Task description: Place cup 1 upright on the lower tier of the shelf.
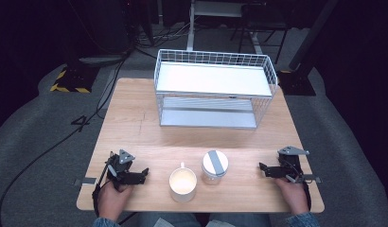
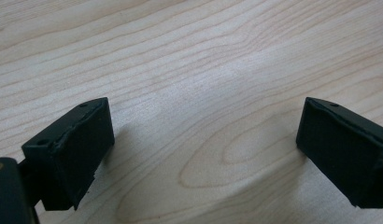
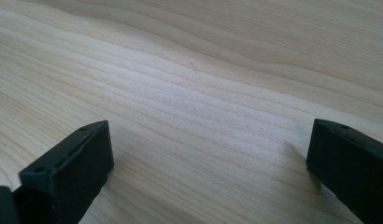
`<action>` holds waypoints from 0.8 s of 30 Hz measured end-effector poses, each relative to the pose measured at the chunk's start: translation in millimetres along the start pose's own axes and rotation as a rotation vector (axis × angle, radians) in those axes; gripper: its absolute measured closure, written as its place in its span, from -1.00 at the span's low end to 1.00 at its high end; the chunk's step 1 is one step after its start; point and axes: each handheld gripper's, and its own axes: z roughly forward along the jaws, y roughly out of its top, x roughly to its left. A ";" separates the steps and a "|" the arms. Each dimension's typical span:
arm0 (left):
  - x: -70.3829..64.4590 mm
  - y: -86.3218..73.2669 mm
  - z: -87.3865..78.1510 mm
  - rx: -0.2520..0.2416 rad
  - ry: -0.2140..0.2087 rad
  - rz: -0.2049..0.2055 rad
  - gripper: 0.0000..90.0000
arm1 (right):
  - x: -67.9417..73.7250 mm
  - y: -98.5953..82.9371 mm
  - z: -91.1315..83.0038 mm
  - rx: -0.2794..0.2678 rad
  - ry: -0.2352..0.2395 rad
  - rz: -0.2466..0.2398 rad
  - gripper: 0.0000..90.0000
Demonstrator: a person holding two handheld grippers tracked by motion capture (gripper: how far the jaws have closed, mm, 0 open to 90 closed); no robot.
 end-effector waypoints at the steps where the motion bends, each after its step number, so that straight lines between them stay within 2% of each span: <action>1: 0.0 0.5 0.6 -0.001 0.001 -0.006 -0.89 | 0.1 -0.2 -0.1 -0.001 -0.001 0.000 -0.98; 20: 0.7 2.5 2.6 0.000 0.004 -0.009 -0.91 | 1.6 -0.7 -1.4 0.004 0.032 -0.020 -1.00; 24: 0.7 2.5 2.6 -0.001 0.005 -0.009 -0.91 | 6.0 3.5 -6.9 -0.016 0.050 -0.030 -1.00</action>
